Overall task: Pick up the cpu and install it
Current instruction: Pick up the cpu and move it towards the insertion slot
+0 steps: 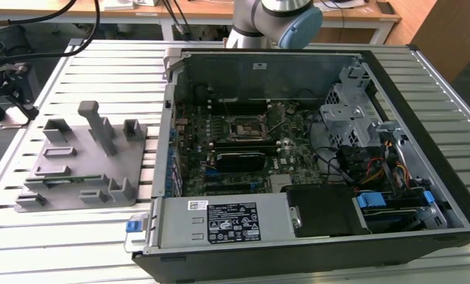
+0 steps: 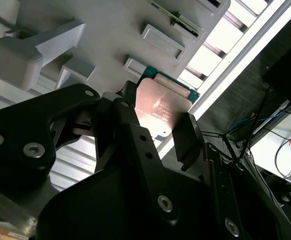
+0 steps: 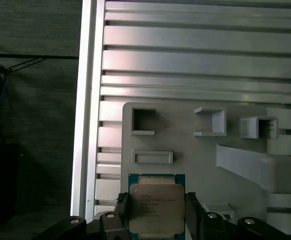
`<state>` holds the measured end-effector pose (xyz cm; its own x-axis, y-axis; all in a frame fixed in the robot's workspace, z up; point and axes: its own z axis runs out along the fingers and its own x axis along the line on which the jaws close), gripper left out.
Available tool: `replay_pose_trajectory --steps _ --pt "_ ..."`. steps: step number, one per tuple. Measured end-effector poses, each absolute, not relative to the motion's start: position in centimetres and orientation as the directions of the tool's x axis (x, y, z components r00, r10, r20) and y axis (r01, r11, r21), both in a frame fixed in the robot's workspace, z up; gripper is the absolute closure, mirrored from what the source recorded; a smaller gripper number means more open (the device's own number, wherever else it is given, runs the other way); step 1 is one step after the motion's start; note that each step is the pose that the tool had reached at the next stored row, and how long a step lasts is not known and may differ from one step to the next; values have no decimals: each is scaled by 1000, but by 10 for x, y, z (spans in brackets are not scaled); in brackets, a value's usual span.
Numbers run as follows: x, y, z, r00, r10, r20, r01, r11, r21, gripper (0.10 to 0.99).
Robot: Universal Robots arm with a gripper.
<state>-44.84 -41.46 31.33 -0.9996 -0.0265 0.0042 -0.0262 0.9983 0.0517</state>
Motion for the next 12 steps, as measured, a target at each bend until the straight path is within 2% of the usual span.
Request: replay_pose_trajectory --steps 12 --pt "-448 -415 321 -1000 -26 4 -26 998 52 549"
